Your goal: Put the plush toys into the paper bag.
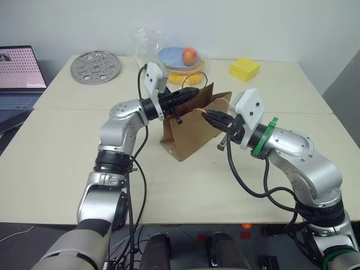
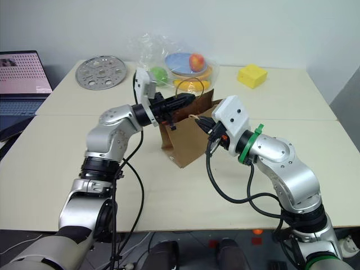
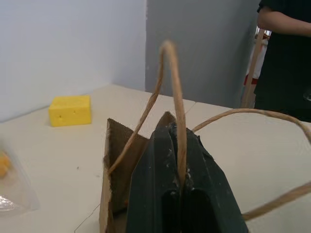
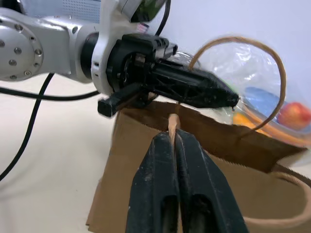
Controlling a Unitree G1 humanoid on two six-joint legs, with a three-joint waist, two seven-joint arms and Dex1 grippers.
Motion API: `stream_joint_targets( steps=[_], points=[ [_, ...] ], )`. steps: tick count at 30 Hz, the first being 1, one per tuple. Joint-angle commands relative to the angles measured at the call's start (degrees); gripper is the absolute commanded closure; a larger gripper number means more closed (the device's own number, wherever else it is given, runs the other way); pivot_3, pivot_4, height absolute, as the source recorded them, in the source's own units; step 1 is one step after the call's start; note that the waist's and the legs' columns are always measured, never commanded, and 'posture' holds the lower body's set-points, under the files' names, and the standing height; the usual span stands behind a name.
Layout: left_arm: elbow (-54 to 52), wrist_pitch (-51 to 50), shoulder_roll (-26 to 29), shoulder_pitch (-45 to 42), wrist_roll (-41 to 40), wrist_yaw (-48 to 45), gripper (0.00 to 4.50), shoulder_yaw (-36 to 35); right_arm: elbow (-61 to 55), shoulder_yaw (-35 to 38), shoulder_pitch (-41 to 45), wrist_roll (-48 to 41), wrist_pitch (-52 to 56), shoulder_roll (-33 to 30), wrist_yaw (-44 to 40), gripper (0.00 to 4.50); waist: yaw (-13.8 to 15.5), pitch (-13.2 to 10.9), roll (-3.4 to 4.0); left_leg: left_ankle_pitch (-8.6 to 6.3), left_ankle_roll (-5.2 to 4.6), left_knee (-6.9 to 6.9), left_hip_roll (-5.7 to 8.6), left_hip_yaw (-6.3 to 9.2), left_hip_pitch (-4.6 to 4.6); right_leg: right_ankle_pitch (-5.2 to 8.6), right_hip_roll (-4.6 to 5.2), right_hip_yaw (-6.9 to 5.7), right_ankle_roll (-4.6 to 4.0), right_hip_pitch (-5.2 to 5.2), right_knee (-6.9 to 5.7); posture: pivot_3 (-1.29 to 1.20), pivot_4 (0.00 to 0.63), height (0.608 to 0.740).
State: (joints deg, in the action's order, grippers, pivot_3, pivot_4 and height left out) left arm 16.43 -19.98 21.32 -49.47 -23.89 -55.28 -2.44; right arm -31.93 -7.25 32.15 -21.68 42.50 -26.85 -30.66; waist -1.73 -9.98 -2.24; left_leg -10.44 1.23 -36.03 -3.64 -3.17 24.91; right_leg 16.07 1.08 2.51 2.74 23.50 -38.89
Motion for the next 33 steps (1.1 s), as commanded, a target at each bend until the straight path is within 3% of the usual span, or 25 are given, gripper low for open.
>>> stream_joint_targets(
  steps=[1, 10, 12, 14, 18, 24, 33],
  points=[
    [-7.0, -3.51, 1.59, 1.66, -4.14, 0.14, 3.36, -2.88, -0.84, 3.7, 0.38, -2.44, -0.84, -1.27, -2.07, 3.23, 0.01, 0.0, 0.0, 0.0, 0.0, 0.0, 0.0, 0.01, 0.0, 0.0, 0.0, -0.01, 0.0, 0.0, -0.01, 0.0, 0.15, 0.74],
    [-26.68, -10.93, 10.91, 14.42, -5.63, 5.37, 0.5, -5.85, 2.81, 8.76, 7.06, -8.92, 0.86, -2.44, -4.97, 0.0, -0.2, -0.02, 0.03, 0.0, 0.0, 0.04, -0.07, 0.02, -0.07, 0.0, -0.01, -0.02, 0.0, 0.01, -0.04, 0.0, 0.15, 0.74],
    [-29.65, -11.89, 12.24, 16.39, -6.47, 5.91, 0.02, -6.47, 3.45, 9.92, 8.85, -10.92, 1.99, -2.02, -4.64, 0.0, -0.1, -0.02, 0.03, 0.0, 0.0, 0.04, -0.09, 0.04, -0.07, 0.0, -0.01, -0.05, -0.01, 0.01, -0.06, 0.0, 0.15, 0.74],
    [-31.05, -12.93, 12.49, 17.08, -7.3, 7.04, 0.02, -6.71, 4.23, 10.85, 10.06, -12.35, 2.62, -2.29, -4.78, 0.0, 0.13, -0.02, 0.03, 0.0, 0.0, 0.03, -0.08, 0.03, -0.07, 0.01, 0.0, -0.04, -0.03, 0.01, -0.06, 0.0, 0.15, 0.74],
    [-37.39, -12.97, 12.76, 26.43, -7.27, 9.82, 0.02, -8.26, 5.15, 17.74, 14.19, -23.89, 10.24, -2.24, -2.88, 0.0, 0.07, -0.02, 0.03, 0.0, 0.01, 0.03, -0.06, -0.07, -0.07, 0.01, 0.19, 0.07, -0.04, -0.03, 0.02, 0.0, 0.15, 0.74],
    [-34.4, -5.46, 7.96, 30.77, -2.27, 13.26, 0.02, -4.1, -0.6, 23.16, 7.34, -43.0, 24.35, -11.92, -3.84, 0.0, 1.29, -0.01, 0.01, 0.0, 0.0, 0.04, -0.07, 0.01, -0.03, 0.13, 0.34, -0.03, -0.26, -0.1, 0.09, 0.0, 0.15, 0.74],
    [-22.65, 3.92, 2.96, 26.87, 2.69, 12.56, 0.02, 1.16, -7.13, 18.2, -0.26, -41.36, 21.32, -13.94, 1.47, 0.0, 0.77, -0.01, 0.01, 0.0, -0.01, -0.04, 0.0, -0.08, -0.06, 0.09, 0.22, 0.04, -0.24, -0.13, 0.19, 0.0, 0.15, 0.74]
  ],
)
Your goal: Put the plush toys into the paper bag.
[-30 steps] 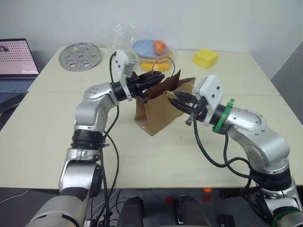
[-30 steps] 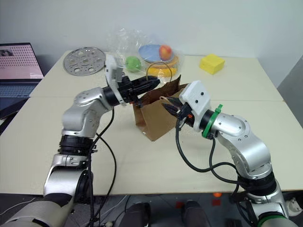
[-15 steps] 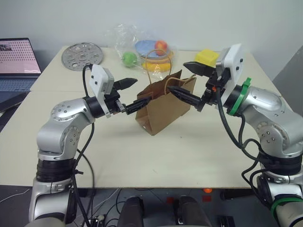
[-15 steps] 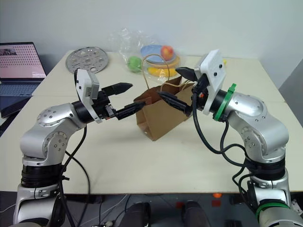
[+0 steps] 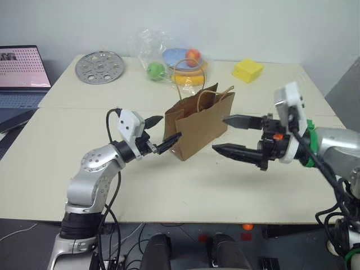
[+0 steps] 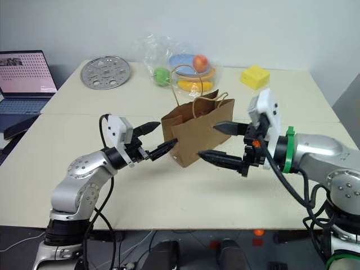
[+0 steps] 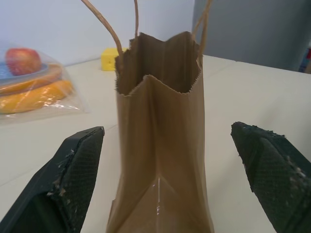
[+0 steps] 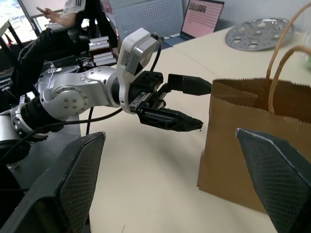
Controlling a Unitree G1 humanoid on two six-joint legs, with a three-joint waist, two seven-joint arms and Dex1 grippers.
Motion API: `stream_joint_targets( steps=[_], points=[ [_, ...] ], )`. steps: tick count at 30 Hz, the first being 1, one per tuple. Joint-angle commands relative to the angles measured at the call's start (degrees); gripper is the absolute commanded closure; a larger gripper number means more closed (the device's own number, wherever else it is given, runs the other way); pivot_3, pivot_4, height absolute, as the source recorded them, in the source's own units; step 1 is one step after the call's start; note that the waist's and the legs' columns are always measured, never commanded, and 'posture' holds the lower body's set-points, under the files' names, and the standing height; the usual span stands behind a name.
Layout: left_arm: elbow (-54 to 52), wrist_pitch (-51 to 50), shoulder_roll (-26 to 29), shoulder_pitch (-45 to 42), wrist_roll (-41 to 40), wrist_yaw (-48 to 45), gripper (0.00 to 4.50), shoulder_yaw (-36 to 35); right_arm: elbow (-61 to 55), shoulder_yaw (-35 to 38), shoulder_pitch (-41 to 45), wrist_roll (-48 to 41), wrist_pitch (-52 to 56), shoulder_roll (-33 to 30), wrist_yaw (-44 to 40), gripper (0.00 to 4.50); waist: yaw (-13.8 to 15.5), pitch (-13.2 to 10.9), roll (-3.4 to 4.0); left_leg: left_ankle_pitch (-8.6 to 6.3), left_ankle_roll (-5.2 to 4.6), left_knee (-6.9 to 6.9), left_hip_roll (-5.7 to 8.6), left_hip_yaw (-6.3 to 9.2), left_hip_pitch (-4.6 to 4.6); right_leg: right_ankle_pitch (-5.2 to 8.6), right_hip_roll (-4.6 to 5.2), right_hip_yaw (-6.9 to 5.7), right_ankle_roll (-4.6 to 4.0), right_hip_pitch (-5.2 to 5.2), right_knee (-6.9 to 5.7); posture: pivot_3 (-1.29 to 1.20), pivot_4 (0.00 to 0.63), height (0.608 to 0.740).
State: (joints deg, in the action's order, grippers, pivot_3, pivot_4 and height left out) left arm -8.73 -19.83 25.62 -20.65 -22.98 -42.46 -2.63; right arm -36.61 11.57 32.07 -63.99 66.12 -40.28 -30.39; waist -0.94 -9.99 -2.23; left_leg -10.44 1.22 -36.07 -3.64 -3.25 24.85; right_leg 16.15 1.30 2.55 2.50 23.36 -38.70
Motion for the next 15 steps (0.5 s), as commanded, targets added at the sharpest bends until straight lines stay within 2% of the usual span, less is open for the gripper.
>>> stream_joint_targets(
  steps=[1, 8, 12, 15],
  points=[
    [4.56, 5.18, -2.17, -2.54, 2.67, -0.26, 0.02, 2.13, -2.73, -0.97, -0.15, 0.98, -2.51, -0.38, 1.94, 0.0, -0.02, 0.0, 0.0, 0.0, 0.0, 0.0, 0.01, 0.0, 0.01, 0.0, -0.03, -0.01, 0.0, 0.0, 0.01, 0.0, 0.15, 0.74],
    [11.84, 9.73, -4.99, -4.4, 4.33, -1.52, 0.02, 3.23, -3.5, -0.9, -0.46, 0.02, -3.47, -1.63, 4.14, 0.0, -0.07, 0.0, 0.0, -0.01, -0.01, 0.06, 0.01, 0.05, 0.04, 0.0, -0.09, -0.04, 0.02, 0.01, 0.07, 0.0, 0.15, 0.74],
    [13.59, 10.68, -5.52, -5.2, 4.26, -1.94, 0.9, 3.42, -4.22, -0.92, -1.58, 0.32, -4.4, -2.73, 4.75, 0.0, -0.07, 0.0, 0.0, -0.01, -0.01, 0.07, -0.02, 0.09, 0.04, 0.0, -0.12, -0.08, 0.01, 0.01, 0.06, 0.0, 0.15, 0.74],
    [14.05, 10.75, -5.87, -5.96, 4.29, -2.2, 1.87, 3.45, -4.14, -0.92, -1.65, -0.16, -4.88, -3.09, 4.96, 0.0, -0.07, 0.0, 0.0, -0.01, 0.0, 0.05, -0.01, 0.06, 0.04, 0.0, -0.12, -0.05, 0.02, 0.01, 0.06, 0.0, 0.15, 0.74]
  ],
)
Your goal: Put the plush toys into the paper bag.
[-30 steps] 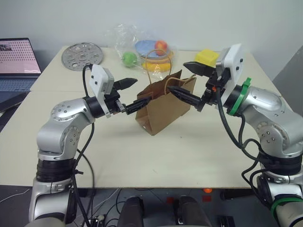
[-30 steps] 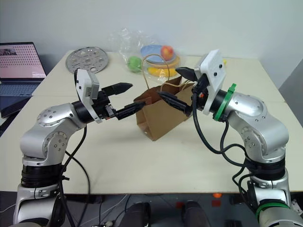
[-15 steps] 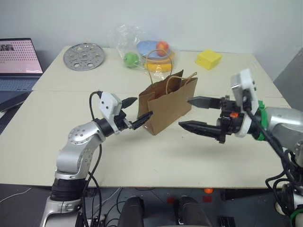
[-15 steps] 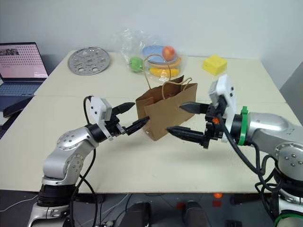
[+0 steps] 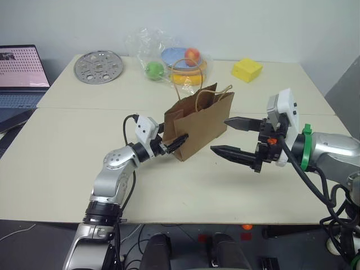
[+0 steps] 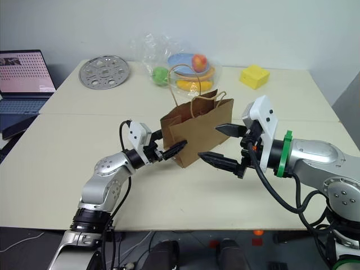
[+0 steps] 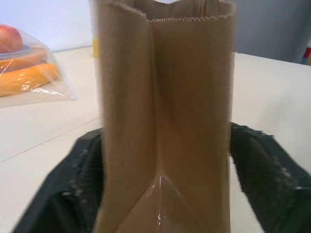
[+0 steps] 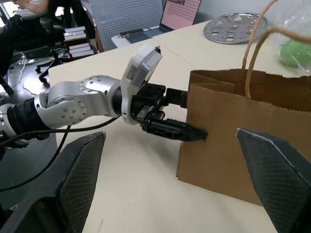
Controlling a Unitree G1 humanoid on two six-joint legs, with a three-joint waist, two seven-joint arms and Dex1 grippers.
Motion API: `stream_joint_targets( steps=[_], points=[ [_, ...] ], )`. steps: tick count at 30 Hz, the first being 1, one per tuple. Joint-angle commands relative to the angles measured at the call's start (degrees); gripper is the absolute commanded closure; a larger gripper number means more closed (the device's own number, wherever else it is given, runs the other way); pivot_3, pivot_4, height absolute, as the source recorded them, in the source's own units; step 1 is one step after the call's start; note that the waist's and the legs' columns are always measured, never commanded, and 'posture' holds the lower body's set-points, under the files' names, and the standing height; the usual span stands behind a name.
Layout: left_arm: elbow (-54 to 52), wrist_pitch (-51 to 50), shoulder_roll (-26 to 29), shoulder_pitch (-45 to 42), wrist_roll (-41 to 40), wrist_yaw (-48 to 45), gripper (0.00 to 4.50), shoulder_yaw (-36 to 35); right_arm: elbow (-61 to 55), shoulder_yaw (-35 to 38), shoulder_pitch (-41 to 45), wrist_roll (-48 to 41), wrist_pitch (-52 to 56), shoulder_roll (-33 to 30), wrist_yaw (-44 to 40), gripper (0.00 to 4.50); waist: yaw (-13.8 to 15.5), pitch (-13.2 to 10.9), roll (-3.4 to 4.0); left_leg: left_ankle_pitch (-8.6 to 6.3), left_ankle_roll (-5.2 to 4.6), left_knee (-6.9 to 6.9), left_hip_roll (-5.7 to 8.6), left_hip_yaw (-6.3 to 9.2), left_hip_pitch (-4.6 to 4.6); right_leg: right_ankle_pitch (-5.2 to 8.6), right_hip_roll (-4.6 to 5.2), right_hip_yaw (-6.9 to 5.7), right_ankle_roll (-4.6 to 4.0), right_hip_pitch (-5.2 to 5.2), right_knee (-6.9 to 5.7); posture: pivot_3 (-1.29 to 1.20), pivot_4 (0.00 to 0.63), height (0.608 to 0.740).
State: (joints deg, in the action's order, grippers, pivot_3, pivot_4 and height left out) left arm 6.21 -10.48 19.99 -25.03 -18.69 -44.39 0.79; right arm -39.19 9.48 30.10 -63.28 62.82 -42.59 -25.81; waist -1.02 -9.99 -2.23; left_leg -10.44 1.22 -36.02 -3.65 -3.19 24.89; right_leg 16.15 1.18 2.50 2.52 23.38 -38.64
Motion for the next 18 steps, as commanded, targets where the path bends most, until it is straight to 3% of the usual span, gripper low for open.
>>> stream_joint_targets(
  steps=[1, 6, 9, 18],
  points=[
    [-0.76, 1.44, -0.29, -1.65, 0.07, -0.34, 2.17, 0.03, -1.53, 1.13, 0.35, -0.98, -1.67, -0.84, 0.49, 0.0, -0.01, 0.0, 0.0, 0.0, 0.0, -0.01, 0.0, 0.0, 0.0, 0.0, 0.0, 0.0, 0.0, 0.0, 0.0, 0.0, 0.15, 0.74],
    [-0.33, 1.14, -0.4, -1.87, -0.05, -0.68, 3.76, 0.14, -1.89, 0.01, 0.97, -0.18, -2.63, -1.02, 0.65, 0.0, -0.01, 0.0, 0.0, 0.0, 0.0, 0.0, 0.0, -0.01, 0.0, -0.01, 0.0, 0.01, 0.01, 0.0, 0.0, 0.0, 0.15, 0.74],
    [0.0, 0.95, -0.47, -2.07, -0.33, -1.0, 4.49, 0.14, -2.12, -0.39, 1.74, -0.53, -2.85, -0.86, 1.23, 0.0, -0.03, 0.0, 0.0, 0.0, 0.0, 0.01, -0.01, 0.0, 0.0, -0.01, 0.0, 0.0, 0.01, 0.0, 0.0, 0.0, 0.15, 0.74],
    [1.36, -2.32, -1.14, -6.76, -3.12, -4.46, 4.49, 0.17, -4.17, 2.5, 1.02, -3.34, -2.36, -4.4, 3.32, 0.0, 0.08, 0.0, -0.01, 0.0, 0.0, -0.01, 0.01, 0.02, 0.03, -0.01, 0.0, -0.02, 0.01, 0.0, 0.02, 0.0, 0.15, 0.74]
  ],
)
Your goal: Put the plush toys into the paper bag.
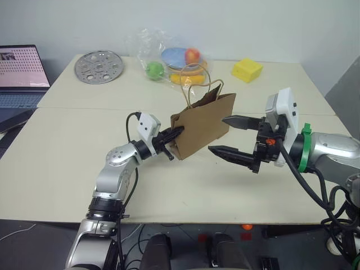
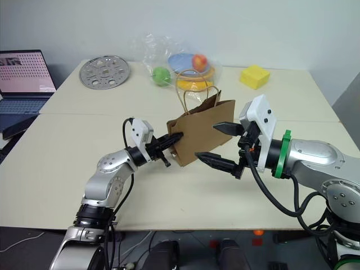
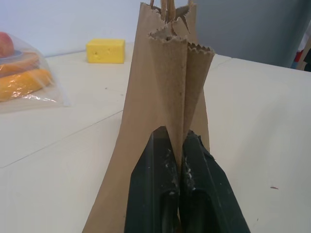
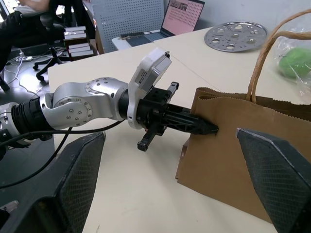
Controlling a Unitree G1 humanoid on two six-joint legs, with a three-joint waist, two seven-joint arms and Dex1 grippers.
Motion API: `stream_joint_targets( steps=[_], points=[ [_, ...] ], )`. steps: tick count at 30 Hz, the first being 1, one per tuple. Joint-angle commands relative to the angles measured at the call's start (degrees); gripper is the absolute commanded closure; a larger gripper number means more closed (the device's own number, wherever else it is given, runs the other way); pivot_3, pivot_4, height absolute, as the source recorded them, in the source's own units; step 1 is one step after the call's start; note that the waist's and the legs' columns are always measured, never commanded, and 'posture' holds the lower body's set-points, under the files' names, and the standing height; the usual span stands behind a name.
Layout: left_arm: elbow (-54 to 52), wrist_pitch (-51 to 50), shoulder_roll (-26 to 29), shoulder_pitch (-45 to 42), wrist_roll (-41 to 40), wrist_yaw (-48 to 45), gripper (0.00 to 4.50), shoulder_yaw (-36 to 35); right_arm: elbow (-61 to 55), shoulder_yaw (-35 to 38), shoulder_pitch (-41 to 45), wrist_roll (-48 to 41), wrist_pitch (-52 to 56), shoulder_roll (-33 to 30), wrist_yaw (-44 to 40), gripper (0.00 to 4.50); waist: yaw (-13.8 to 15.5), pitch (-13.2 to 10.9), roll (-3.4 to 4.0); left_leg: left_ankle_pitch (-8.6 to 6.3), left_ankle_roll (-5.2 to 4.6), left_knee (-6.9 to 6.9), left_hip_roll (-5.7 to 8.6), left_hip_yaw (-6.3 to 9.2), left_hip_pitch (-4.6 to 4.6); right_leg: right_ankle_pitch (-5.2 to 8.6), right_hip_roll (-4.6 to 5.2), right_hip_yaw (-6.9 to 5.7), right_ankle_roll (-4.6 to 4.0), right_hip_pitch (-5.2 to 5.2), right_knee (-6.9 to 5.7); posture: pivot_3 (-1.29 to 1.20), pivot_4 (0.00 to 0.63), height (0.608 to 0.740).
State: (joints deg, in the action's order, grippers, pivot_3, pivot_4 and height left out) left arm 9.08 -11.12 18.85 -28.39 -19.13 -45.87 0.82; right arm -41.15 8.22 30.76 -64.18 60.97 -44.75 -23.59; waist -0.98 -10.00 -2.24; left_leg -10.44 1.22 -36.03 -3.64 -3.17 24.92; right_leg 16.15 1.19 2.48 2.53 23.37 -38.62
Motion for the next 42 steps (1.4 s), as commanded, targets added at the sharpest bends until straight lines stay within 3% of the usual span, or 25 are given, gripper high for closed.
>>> stream_joint_targets(
  steps=[1, 7, 13, 20, 23, 30, 36, 39, 42],
  points=[
    [-1.31, -3.16, 0.28, -4.96, -3.91, -5.66, 4.49, 0.64, -2.33, 5.58, 0.13, -4.22, -0.16, -3.69, 1.74, 0.0, 0.14, -0.01, -0.01, 0.0, 0.0, 0.0, 0.01, 0.0, 0.0, 0.0, 0.0, 0.01, 0.0, 0.0, 0.0, 0.0, 0.15, 0.74],
    [2.78, -7.44, 1.93, -11.97, -8.0, -19.34, 4.49, 2.45, -2.13, 11.54, -0.73, -15.6, 0.27, -12.11, 4.96, 0.0, 0.36, -0.01, -0.02, -0.01, 0.0, 0.04, 0.03, -0.03, 0.05, 0.0, 0.0, 0.01, 0.0, -0.01, 0.14, 0.0, 0.15, 0.74],
    [19.44, -4.37, 3.15, -19.63, -5.64, -38.06, 4.49, 6.69, -2.66, 13.94, -2.89, -25.68, -0.98, -20.7, 7.87, 0.0, -0.07, -0.02, 0.0, -0.01, -0.01, 0.05, -0.02, 0.05, 0.03, 0.03, -0.09, -0.03, -0.06, 0.03, 0.08, 0.0, 0.15, 0.74],
    [31.7, 6.38, -0.66, -23.34, -0.38, -41.33, 4.49, 7.35, -3.07, 13.47, -4.8, -29.03, -4.07, -24.22, 10.43, 0.0, -0.45, -0.03, -0.02, -0.01, -0.02, 0.04, 0.01, 0.07, 0.13, 0.03, -0.02, -0.03, -0.05, 0.03, 0.18, 0.0, 0.15, 0.74],
    [33.38, 8.05, -1.39, -23.79, 0.37, -40.48, 3.88, 6.33, -3.17, 13.06, -5.29, -29.32, -5.02, -25.04, 10.76, 0.0, -0.5, -0.03, -0.02, -0.01, -0.02, 0.04, 0.01, 0.08, 0.14, 0.02, -0.01, -0.02, -0.04, 0.03, 0.2, 0.0, 0.15, 0.74],
    [27.6, 4.98, 1.23, -20.95, -0.47, -40.51, 1.82, 4.69, -2.19, 13.26, -6.09, -29.08, -5.91, -26.81, 9.78, 0.0, -0.62, -0.03, -0.02, -0.01, -0.02, 0.06, -0.03, 0.11, 0.13, 0.02, -0.03, -0.06, -0.03, 0.03, 0.19, 0.0, 0.15, 0.74],
    [15.27, -4.22, 7.78, -14.52, -3.12, -38.41, 0.02, 2.11, 1.64, 21.95, -11.49, -33.69, -3.23, -29.75, 9.11, 0.0, -0.69, -0.03, -0.01, -0.01, -0.02, 0.08, -0.08, 0.14, 0.1, 0.03, -0.02, -0.04, -0.03, 0.03, 0.13, 0.0, 0.15, 0.74],
    [8.0, -11.32, 12.96, -12.01, -4.7, -34.19, 0.02, -1.0, 7.23, 35.36, -18.15, -41.09, 3.9, -31.59, 8.31, 0.0, -0.66, -0.03, -0.02, -0.01, -0.02, 0.06, -0.15, 0.16, 0.11, 0.03, 0.01, -0.05, -0.03, 0.03, 0.11, 0.0, 0.15, 0.74],
    [3.45, -11.97, 15.54, -11.37, -1.8, -27.16, 0.02, -1.93, 11.19, 47.07, -25.66, -37.08, 10.52, -29.05, 5.16, 0.0, -0.27, -0.02, -0.03, -0.01, -0.02, 0.03, -0.14, 0.23, 0.1, 0.03, 0.03, -0.1, -0.02, -0.07, 0.11, 0.0, 0.15, 0.74]
  ],
)
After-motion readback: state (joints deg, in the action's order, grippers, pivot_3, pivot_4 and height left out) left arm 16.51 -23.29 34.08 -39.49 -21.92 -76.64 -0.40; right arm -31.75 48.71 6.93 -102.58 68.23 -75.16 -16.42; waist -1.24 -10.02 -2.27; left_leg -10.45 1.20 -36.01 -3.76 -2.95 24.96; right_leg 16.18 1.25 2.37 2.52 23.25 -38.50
